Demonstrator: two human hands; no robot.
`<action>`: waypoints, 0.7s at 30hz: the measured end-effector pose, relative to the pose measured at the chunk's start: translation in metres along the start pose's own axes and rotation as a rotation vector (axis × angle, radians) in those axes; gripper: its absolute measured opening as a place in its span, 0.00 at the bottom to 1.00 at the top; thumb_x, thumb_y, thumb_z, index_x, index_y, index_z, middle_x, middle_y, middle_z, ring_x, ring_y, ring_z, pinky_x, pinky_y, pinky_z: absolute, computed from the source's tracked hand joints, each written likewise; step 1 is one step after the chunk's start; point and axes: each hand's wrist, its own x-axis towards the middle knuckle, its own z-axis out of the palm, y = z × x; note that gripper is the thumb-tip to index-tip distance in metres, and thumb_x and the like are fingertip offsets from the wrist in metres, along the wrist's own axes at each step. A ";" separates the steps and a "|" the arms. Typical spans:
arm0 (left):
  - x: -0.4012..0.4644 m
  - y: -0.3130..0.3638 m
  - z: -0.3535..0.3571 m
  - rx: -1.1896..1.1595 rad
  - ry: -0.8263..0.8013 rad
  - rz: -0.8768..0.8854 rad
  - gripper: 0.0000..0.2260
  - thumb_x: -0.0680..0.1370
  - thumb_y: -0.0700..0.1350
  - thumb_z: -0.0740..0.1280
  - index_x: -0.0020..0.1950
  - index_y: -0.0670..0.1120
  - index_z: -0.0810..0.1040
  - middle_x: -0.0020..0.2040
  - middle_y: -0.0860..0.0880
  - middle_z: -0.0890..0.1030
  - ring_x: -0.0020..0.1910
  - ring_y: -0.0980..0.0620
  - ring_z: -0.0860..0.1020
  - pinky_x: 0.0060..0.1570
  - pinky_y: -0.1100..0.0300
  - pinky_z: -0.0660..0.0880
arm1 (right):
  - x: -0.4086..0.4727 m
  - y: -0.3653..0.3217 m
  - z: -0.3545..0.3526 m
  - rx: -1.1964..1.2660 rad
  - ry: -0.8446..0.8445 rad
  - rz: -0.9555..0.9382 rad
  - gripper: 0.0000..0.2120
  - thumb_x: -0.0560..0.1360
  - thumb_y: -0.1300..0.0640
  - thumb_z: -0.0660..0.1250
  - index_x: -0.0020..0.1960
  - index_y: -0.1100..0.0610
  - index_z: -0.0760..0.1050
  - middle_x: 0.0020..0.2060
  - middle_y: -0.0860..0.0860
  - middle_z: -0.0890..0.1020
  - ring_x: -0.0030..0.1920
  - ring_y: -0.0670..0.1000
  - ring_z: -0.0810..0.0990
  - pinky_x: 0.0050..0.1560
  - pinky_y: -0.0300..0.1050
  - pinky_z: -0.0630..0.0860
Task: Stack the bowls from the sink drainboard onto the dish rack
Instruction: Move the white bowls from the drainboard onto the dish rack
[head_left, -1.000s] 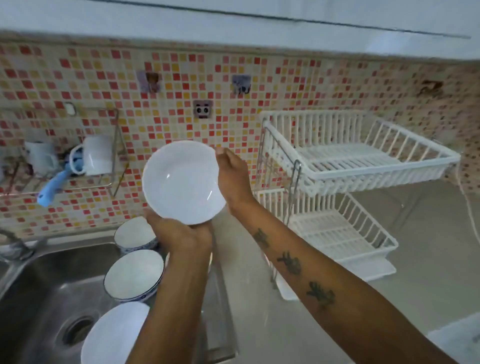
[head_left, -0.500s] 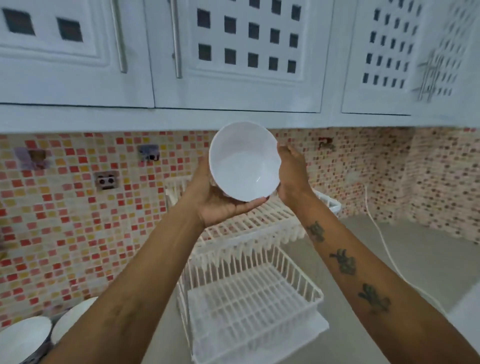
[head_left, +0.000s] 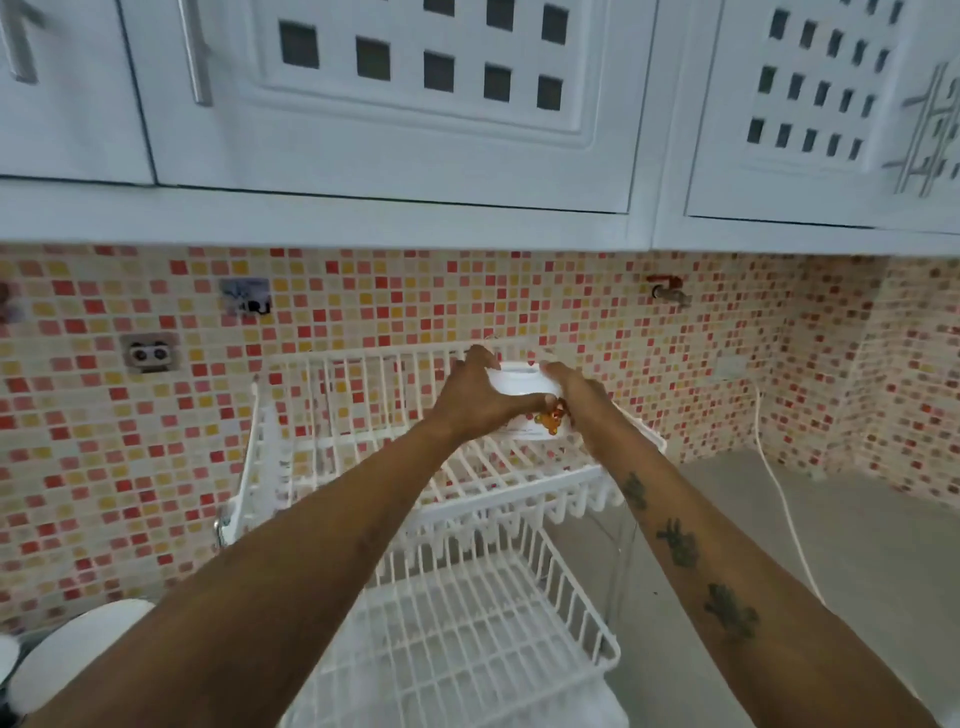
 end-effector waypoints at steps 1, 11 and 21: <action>0.001 -0.004 0.006 0.026 -0.010 0.013 0.34 0.62 0.60 0.79 0.59 0.46 0.69 0.57 0.46 0.76 0.51 0.48 0.77 0.35 0.62 0.71 | 0.004 0.004 0.000 -0.009 -0.002 0.024 0.17 0.73 0.46 0.63 0.52 0.58 0.77 0.38 0.54 0.79 0.36 0.51 0.76 0.40 0.43 0.71; -0.003 -0.018 0.026 0.266 -0.139 -0.013 0.36 0.62 0.57 0.80 0.61 0.46 0.65 0.60 0.46 0.68 0.53 0.49 0.72 0.45 0.62 0.72 | 0.029 0.014 -0.001 -0.334 -0.077 0.094 0.16 0.78 0.59 0.56 0.63 0.63 0.71 0.50 0.59 0.77 0.43 0.56 0.75 0.33 0.43 0.70; -0.020 -0.005 0.017 0.349 -0.275 -0.028 0.39 0.70 0.54 0.76 0.72 0.48 0.57 0.69 0.43 0.60 0.69 0.44 0.65 0.70 0.51 0.68 | 0.031 0.020 0.009 -0.541 0.035 -0.054 0.19 0.78 0.57 0.56 0.64 0.66 0.71 0.63 0.62 0.75 0.56 0.60 0.78 0.44 0.46 0.73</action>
